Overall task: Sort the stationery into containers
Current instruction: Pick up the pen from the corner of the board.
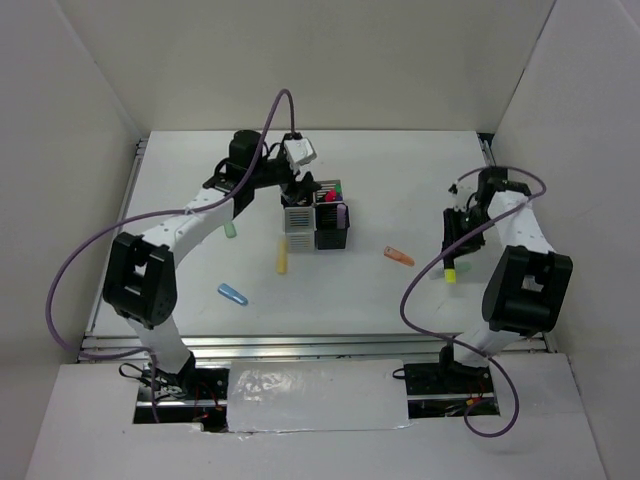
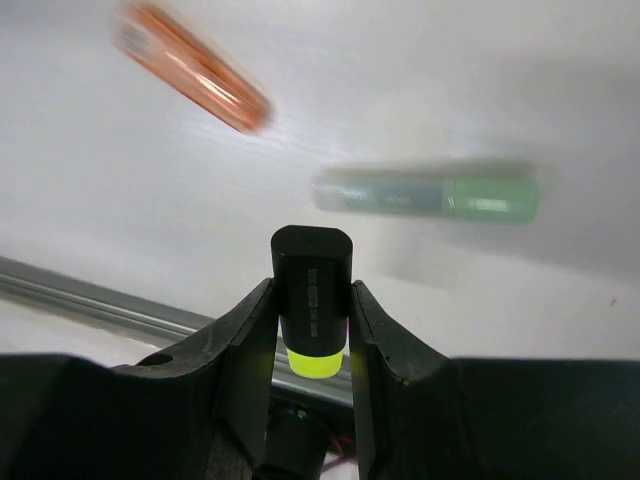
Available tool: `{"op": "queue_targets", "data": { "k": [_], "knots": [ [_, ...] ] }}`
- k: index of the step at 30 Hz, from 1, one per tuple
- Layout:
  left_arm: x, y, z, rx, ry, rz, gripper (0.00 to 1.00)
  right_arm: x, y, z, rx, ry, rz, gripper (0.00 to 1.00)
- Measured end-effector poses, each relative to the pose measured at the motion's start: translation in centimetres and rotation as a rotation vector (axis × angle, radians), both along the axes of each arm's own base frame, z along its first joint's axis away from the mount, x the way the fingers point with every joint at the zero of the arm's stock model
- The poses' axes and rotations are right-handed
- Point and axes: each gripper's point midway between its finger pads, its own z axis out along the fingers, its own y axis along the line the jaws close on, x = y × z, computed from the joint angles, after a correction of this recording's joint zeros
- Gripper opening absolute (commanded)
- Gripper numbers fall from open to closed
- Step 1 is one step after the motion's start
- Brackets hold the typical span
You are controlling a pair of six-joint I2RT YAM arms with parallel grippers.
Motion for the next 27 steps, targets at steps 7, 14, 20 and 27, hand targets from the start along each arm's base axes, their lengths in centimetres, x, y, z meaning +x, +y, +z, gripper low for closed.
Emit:
{"op": "queue_targets", "data": {
  "k": [7,14,20,27],
  "knots": [
    [-7.1,-0.7,1.2,0.170,-0.335,-0.246,0.82,4.9,4.6,7.4,0.183,-0.203,0.069,0.00],
    [-15.1,-6.1,-2.9,0.311,-0.635,-0.620,0.81,3.9,12.6,7.2,0.336,-0.099,0.164,0.00],
    [-17.5,-7.7,-4.5,0.394,-0.826,-0.824,0.78,4.3,19.5,8.3,0.365,-0.080,0.286,0.00],
    [-18.3,-7.9,-5.6,0.476,-0.993,-0.948,0.76,4.5,22.1,9.0,0.374,-0.071,0.281,0.00]
  ]
}}
